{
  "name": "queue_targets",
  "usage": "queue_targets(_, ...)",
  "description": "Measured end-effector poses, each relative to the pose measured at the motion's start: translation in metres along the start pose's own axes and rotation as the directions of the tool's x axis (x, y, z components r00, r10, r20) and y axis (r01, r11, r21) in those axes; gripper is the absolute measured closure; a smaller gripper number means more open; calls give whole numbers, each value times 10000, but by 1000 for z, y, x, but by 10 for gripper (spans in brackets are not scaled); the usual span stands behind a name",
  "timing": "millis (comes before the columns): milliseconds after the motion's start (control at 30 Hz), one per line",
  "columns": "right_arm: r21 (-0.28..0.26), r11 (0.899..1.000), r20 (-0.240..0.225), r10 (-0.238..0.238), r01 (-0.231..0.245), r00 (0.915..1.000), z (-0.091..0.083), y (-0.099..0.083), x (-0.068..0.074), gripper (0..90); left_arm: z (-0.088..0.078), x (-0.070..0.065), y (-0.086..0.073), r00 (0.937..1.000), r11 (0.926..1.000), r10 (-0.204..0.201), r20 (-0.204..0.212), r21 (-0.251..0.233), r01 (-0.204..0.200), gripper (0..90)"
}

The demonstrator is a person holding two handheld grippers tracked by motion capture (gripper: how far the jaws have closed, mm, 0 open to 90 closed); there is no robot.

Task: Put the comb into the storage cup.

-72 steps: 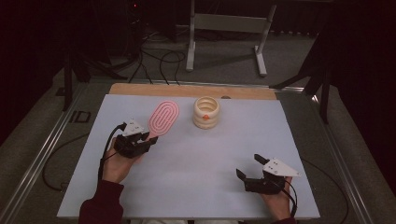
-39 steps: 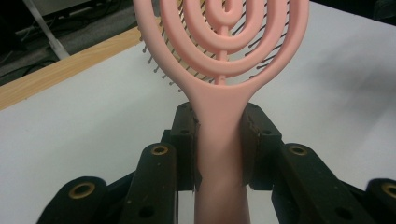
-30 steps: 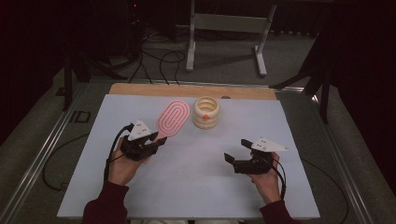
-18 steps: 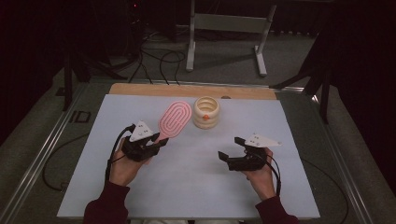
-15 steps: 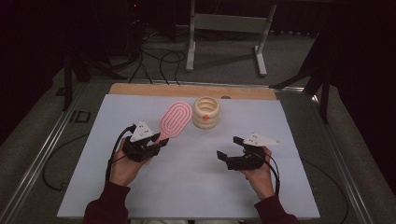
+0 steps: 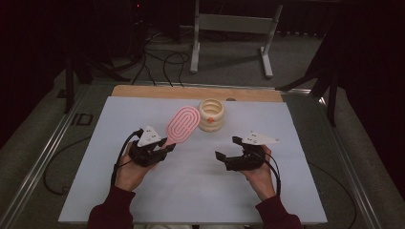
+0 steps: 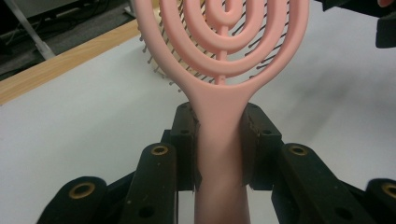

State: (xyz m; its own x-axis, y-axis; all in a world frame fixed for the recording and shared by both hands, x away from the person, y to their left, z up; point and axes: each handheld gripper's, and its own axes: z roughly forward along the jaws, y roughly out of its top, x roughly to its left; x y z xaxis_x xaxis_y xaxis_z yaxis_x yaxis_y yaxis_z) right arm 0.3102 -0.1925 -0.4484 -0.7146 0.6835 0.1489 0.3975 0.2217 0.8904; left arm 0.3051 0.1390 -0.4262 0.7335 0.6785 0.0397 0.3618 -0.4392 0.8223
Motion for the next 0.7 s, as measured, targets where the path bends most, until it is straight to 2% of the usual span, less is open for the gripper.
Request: queue_targets(700, -244, 9993, -803, -297, 278, 9963, 18, 32, 17, 86, 6, -11, 2, 9992, 9995, 310, 267, 49, -311, 702)
